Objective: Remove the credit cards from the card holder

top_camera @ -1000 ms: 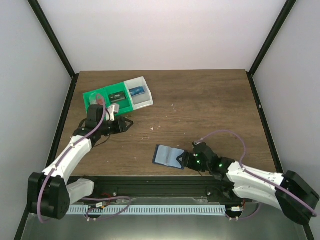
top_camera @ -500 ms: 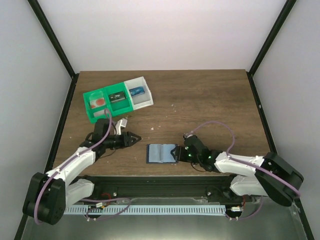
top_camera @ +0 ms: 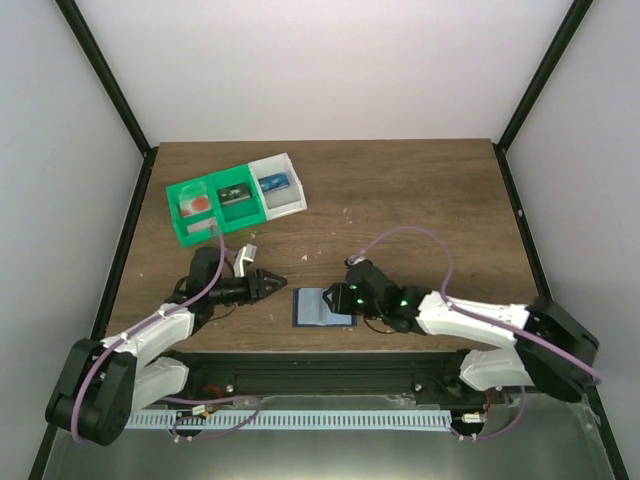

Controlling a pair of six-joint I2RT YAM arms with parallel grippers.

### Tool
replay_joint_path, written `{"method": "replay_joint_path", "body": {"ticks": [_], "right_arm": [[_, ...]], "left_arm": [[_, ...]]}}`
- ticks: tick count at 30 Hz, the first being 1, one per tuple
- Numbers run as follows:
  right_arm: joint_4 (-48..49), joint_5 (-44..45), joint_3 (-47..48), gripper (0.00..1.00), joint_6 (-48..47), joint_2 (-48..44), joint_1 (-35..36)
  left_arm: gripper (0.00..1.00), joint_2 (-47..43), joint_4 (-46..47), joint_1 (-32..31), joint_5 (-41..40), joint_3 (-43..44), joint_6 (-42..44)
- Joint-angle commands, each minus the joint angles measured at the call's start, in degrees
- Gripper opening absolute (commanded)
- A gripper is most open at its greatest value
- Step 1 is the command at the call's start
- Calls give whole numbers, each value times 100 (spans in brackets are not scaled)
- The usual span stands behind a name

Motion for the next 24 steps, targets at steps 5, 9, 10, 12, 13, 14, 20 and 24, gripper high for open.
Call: {"method": "replay_joint_path", "body": {"ticks": [5, 9, 10, 12, 13, 14, 20, 24], "right_arm": [[-87, -175, 870, 44, -143, 1381, 249], [-94, -237, 943, 44, -167, 1670, 250], [-11, -269, 919, 43, -173, 1692, 250], [125, -349, 899, 42, -188, 1740, 250], [165, -378, 904, 42, -199, 1776, 254], [159, -386, 915, 41, -217, 1830, 250], [106, -383, 989, 35, -238, 2189, 258], [161, -335, 886, 25, -193, 2276, 259]], "left_arm": [[51, -201, 345, -16, 88, -176, -131], [49, -339, 290, -26, 23, -261, -131], [49, -343, 270, -27, 5, -272, -111], [48, -317, 282, -24, -1, -289, -116], [48, -284, 310, -24, 11, -299, -124], [48, -244, 347, -24, 44, -301, -136], [46, -65, 506, -24, 145, -320, -243], [43, 26, 702, -38, 175, -417, -362]]}}
